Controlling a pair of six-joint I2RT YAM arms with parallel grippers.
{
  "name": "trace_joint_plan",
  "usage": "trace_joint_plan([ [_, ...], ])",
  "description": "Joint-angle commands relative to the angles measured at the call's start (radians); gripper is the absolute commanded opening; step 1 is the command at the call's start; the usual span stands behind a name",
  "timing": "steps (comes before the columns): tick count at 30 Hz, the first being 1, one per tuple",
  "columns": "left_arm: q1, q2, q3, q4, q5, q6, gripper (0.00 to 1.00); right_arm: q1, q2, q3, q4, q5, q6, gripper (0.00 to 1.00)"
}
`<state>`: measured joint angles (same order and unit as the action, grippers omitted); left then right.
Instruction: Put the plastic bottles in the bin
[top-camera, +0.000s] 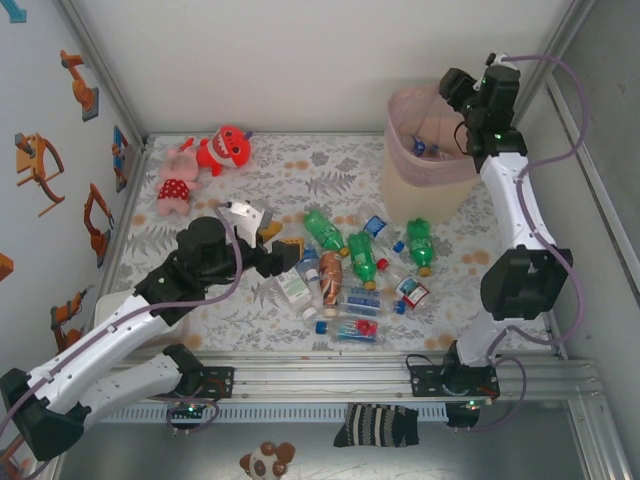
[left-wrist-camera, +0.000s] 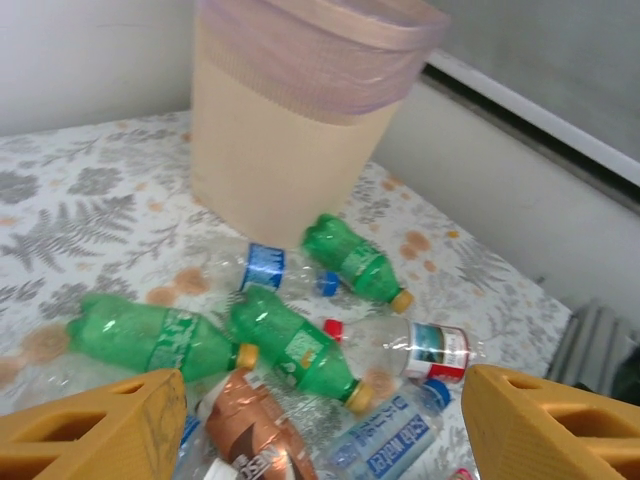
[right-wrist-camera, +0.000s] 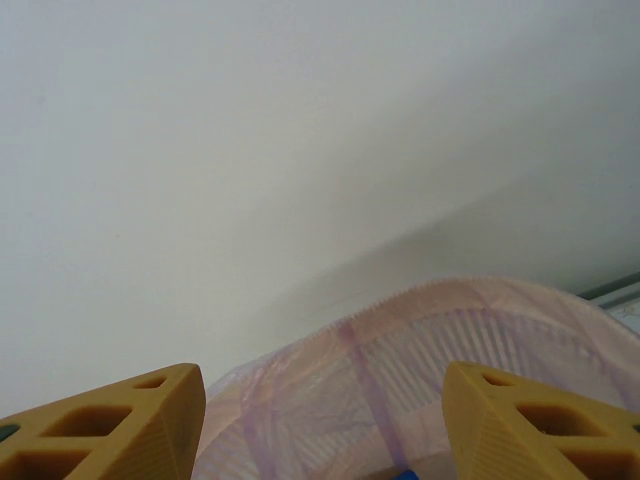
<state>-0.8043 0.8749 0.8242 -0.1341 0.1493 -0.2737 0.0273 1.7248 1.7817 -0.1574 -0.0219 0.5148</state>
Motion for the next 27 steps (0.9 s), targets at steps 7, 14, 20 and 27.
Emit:
trace_joint_plan([
  [7, -0.001, 0.082, 0.082, -0.257, -0.413, -0.292, 0.77, -0.006, -0.235, -0.2, -0.051, -0.12, -0.033, 0.63],
  [14, -0.001, 0.211, 0.124, -0.387, -0.518, -0.511, 0.78, -0.006, -0.454, -0.461, -0.054, -0.129, -0.032, 0.63],
  [20, -0.02, 0.368, 0.222, -0.563, -0.571, -0.674, 0.79, -0.007, -0.584, -0.595, -0.093, -0.136, -0.052, 0.64],
  [27, -0.09, 0.498, 0.239, -0.591, -0.544, -0.808, 0.82, -0.007, -0.666, -0.692, -0.106, -0.169, -0.054, 0.63],
])
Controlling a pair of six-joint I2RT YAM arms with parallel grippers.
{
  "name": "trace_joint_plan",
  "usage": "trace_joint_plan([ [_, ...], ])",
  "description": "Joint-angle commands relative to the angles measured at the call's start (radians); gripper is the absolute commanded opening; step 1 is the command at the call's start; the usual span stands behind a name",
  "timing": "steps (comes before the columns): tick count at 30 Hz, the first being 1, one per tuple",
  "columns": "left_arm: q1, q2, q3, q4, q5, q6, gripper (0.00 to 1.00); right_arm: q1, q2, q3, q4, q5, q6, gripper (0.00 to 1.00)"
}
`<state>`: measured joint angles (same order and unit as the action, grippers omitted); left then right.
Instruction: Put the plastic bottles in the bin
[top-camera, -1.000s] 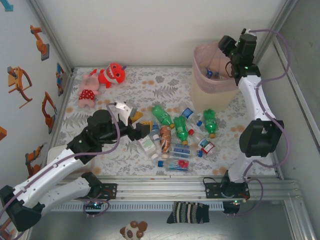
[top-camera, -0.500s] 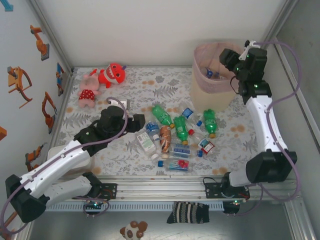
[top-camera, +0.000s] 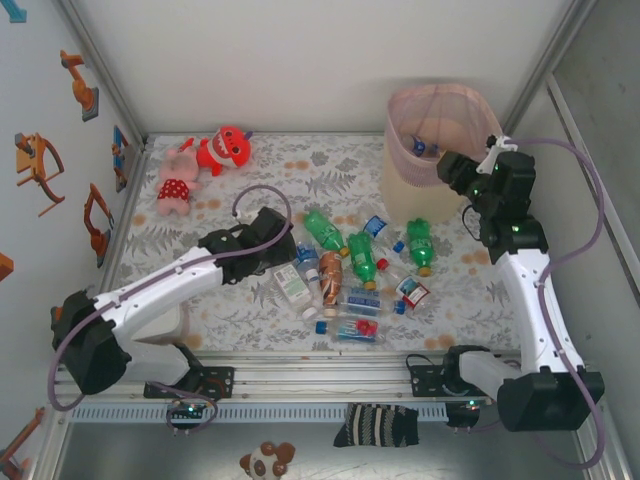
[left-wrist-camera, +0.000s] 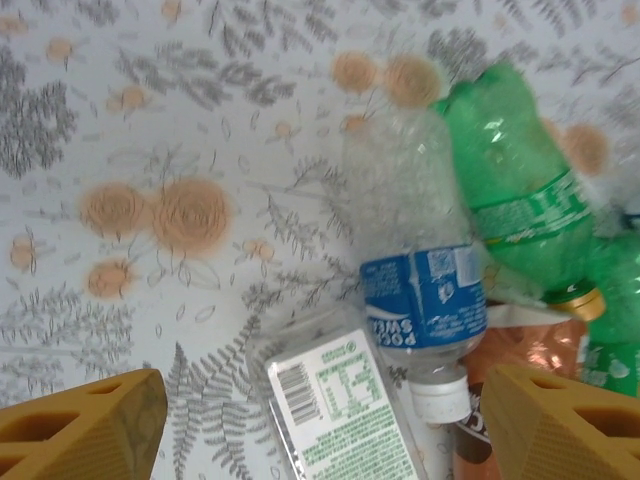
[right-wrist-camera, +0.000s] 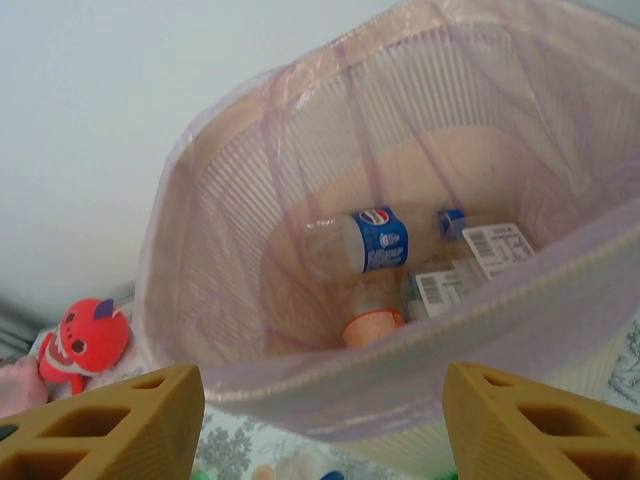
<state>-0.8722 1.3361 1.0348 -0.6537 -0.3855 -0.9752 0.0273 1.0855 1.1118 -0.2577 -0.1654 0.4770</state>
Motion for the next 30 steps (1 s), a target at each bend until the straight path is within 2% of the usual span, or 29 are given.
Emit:
trace_joint_plan([
  [1, -0.032, 0.054, 0.032, -0.073, 0.003, -0.121, 0.83, -0.007, -0.035, -0.033, -0.006, -0.029, -0.016, 0.63],
  [14, -0.098, 0.225, 0.025, -0.019, 0.17, -0.24, 0.84, -0.007, -0.113, -0.122, -0.001, -0.026, -0.027, 0.64],
  [20, -0.108, 0.268, 0.004, -0.019, 0.21, -0.294, 0.84, -0.006, -0.127, -0.128, -0.014, -0.029, -0.038, 0.64],
  [30, -0.119, 0.314, -0.018, 0.014, 0.251, -0.296, 0.83, -0.006, -0.178, -0.146, -0.025, -0.003, -0.041, 0.64],
])
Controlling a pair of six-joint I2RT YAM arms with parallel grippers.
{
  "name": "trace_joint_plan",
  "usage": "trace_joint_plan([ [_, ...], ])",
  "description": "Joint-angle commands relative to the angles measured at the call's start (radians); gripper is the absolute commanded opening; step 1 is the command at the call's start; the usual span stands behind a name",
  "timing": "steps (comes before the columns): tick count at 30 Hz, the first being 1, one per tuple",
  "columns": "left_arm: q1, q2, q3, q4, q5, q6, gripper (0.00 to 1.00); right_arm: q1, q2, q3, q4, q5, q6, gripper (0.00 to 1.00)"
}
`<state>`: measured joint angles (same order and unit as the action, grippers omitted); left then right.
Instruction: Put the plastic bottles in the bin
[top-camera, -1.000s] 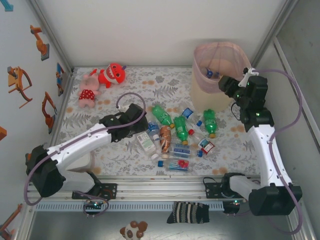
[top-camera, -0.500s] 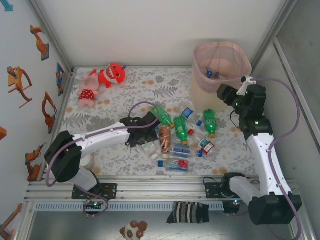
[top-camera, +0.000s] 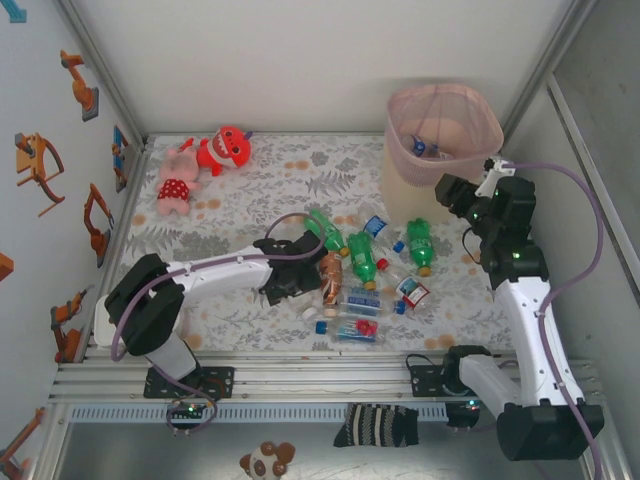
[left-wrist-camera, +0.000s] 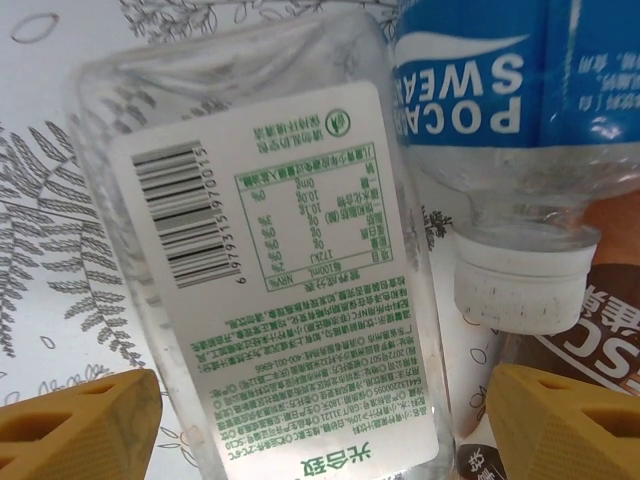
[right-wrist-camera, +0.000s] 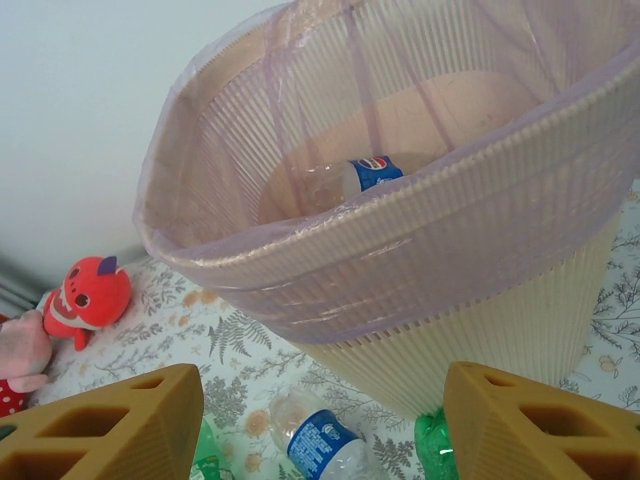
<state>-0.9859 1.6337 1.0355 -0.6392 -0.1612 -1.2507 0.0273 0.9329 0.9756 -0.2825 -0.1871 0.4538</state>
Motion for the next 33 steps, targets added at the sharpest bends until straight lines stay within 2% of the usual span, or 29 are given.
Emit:
trace_joint_plan([
  [1, -0.005, 0.021, -0.024, -0.001, 0.032, -0.023, 0.82, -0.006, -0.028, -0.014, 0.0, 0.021, -0.018, 0.64],
  [14, -0.007, -0.014, -0.086, -0.041, 0.014, -0.012, 0.77, -0.007, -0.07, -0.024, -0.026, 0.034, -0.008, 0.64],
  [25, -0.003, 0.002, -0.062, -0.068, -0.018, 0.046, 0.66, -0.006, -0.082, -0.003, -0.052, 0.032, 0.007, 0.64],
  [33, -0.005, -0.119, -0.072, -0.103, -0.086, 0.066, 0.64, -0.006, -0.107, 0.024, -0.072, -0.003, 0.044, 0.64],
])
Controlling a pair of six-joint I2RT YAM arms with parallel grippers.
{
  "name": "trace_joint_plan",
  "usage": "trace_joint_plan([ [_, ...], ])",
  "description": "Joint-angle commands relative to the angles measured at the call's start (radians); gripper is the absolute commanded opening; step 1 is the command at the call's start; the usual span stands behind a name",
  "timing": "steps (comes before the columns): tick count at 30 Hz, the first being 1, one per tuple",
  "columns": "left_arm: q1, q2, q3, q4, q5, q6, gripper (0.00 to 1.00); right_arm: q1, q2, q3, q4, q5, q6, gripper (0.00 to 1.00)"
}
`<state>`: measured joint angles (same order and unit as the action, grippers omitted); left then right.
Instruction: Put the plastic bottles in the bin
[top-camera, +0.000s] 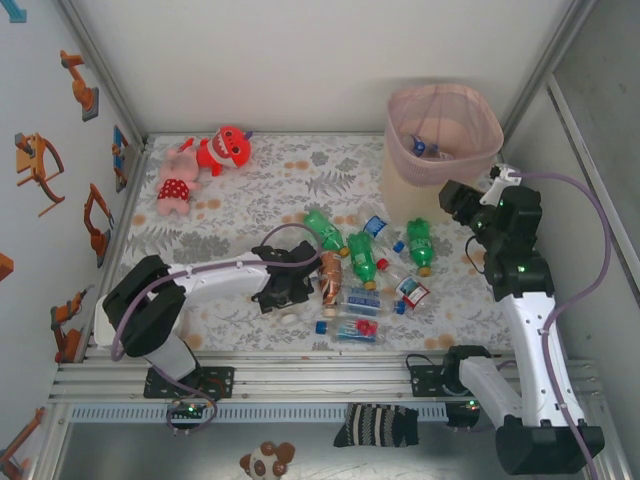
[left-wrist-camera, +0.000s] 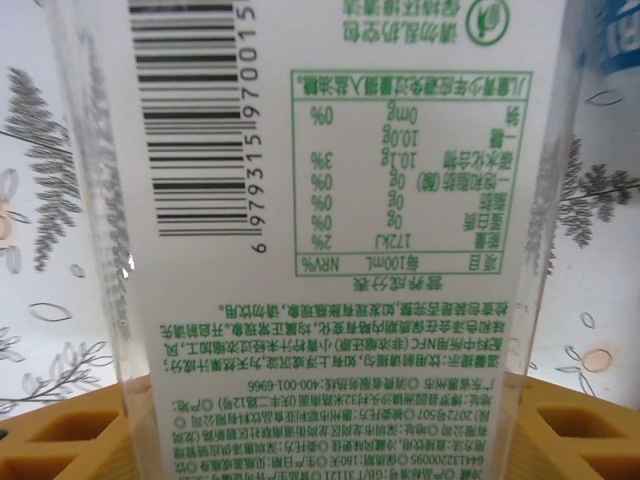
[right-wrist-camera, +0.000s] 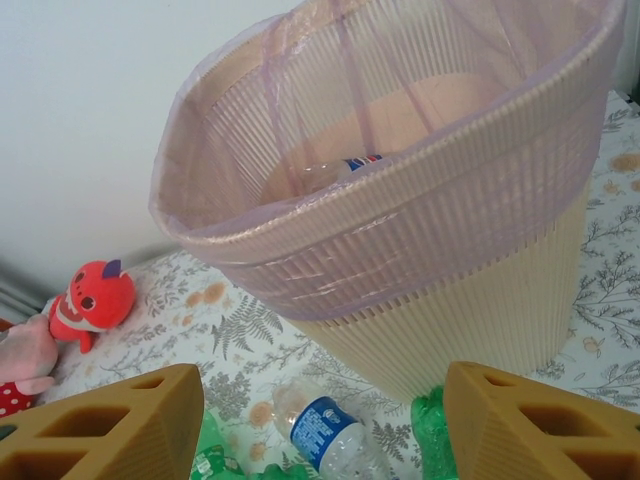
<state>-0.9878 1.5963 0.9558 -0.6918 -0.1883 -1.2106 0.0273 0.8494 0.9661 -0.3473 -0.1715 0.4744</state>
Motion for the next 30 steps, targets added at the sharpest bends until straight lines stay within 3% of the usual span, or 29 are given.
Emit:
trace_joint_plan([
  [1, -0.003, -0.111, 0.001, -0.048, -0.072, 0.03, 0.64, -0.006, -0.027, 0.034, -0.009, -0.024, 0.027, 0.64],
  [8, -0.003, -0.348, -0.026, -0.002, -0.165, 0.173, 0.61, -0.006, -0.055, 0.045, -0.001, -0.106, 0.074, 0.63],
  [18, 0.001, -0.673, -0.096, 0.38, -0.093, 0.588, 0.59, -0.002, -0.093, 0.044, 0.119, -0.315, 0.149, 0.64],
  [25, 0.007, -0.702, -0.056, 0.596, 0.062, 0.837, 0.57, 0.01, -0.092, 0.039, 0.329, -0.515, 0.234, 0.65],
  [30, 0.008, -0.676, 0.01, 0.693, 0.292, 0.955, 0.56, 0.059, -0.075, 0.024, 0.582, -0.63, 0.355, 0.67],
])
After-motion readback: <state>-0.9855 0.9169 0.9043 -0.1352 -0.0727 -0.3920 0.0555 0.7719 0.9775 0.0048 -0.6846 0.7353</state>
